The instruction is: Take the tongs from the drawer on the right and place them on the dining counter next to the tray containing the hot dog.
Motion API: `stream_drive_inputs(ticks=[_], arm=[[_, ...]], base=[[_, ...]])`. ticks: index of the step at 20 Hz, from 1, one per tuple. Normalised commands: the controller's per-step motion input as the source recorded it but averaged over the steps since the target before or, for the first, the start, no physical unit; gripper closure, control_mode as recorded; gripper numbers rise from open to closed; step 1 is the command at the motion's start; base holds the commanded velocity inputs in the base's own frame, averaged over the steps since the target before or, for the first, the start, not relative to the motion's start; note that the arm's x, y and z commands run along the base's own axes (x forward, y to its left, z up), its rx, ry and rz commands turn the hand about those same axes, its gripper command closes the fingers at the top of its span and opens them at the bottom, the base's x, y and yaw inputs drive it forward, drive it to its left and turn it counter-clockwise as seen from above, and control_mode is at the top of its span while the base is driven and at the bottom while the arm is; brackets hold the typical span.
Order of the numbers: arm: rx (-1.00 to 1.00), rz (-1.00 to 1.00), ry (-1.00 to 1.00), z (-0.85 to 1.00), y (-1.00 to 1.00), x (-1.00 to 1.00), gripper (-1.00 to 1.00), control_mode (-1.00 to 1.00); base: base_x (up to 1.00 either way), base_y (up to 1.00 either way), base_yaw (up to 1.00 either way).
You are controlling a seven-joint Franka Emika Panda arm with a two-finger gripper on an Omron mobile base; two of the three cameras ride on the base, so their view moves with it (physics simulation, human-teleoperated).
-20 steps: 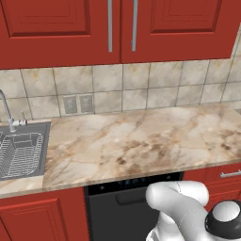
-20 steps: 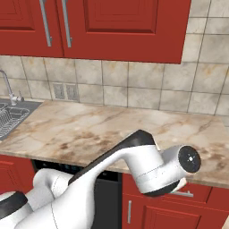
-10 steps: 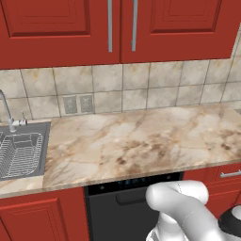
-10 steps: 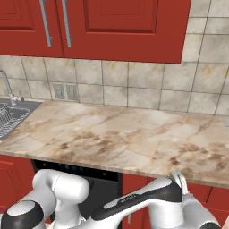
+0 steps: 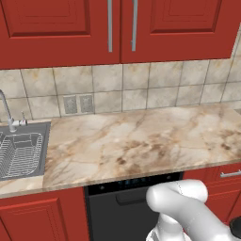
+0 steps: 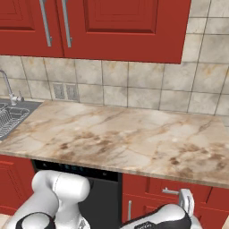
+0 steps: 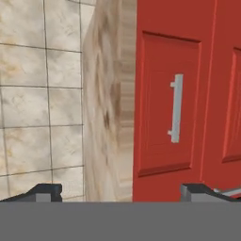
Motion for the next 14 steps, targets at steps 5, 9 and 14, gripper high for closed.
stream_drive_inputs(ticks=[5,9,14], arm=[[0.18,0.00,-0.14,-0.41,0.00,0.16,-1.00,-1.00],[0.11,0.00,-0.13,-0.38,0.00,0.21,-1.00,-1.00],[0.00,0.00,-0.15,-0.37,0.00,0.33,-1.00,-1.00]], base=[[0.00,0.00,0.00],[0.00,0.00,0.00],[0.00,0.00,0.00]])
